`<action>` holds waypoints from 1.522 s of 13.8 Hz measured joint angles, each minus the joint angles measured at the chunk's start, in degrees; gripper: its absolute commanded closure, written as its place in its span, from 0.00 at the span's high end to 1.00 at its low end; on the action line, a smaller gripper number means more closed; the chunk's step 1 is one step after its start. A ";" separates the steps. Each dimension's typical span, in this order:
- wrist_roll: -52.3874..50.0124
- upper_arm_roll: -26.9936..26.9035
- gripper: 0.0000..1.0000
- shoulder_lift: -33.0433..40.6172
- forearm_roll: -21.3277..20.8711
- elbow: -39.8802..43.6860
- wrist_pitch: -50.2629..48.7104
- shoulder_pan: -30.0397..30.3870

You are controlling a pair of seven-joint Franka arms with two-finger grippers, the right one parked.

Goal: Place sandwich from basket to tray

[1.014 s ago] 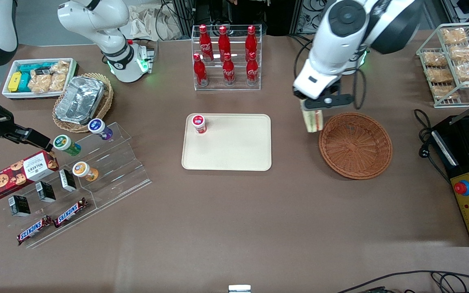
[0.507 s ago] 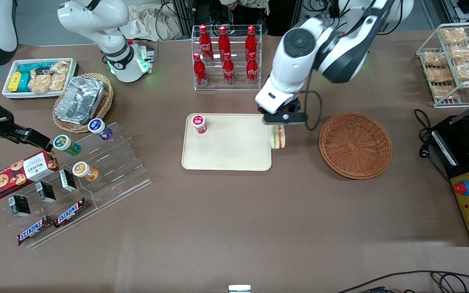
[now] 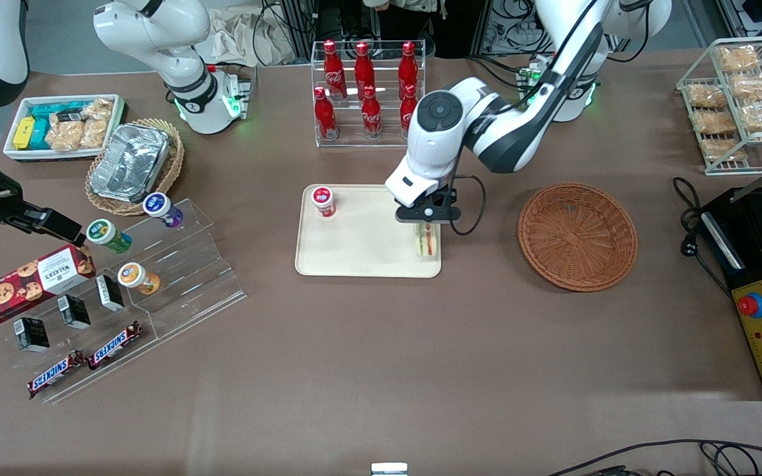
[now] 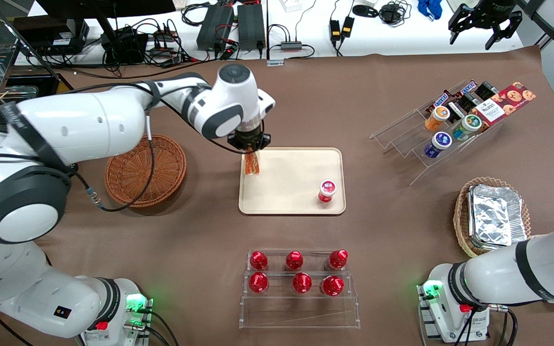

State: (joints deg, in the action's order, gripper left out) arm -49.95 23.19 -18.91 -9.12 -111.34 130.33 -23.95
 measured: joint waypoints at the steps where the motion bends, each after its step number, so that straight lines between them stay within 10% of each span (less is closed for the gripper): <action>1: -1.41 0.00 0.00 -1.27 -1.80 -0.38 1.39 -0.49; 9: -9.47 -0.02 0.03 -7.73 -11.29 -3.09 7.90 -1.86; 11: -9.53 -0.02 0.73 -7.73 -11.37 -3.09 7.91 -1.99; 13: -9.53 -0.07 0.96 -7.73 -11.47 -3.08 7.91 -1.99; 21: -9.70 -0.76 0.99 -1.04 -11.52 -0.01 -4.00 1.69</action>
State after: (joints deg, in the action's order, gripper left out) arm -59.65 22.43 -19.96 -20.64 -111.35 126.33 -22.26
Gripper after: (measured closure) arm 0.013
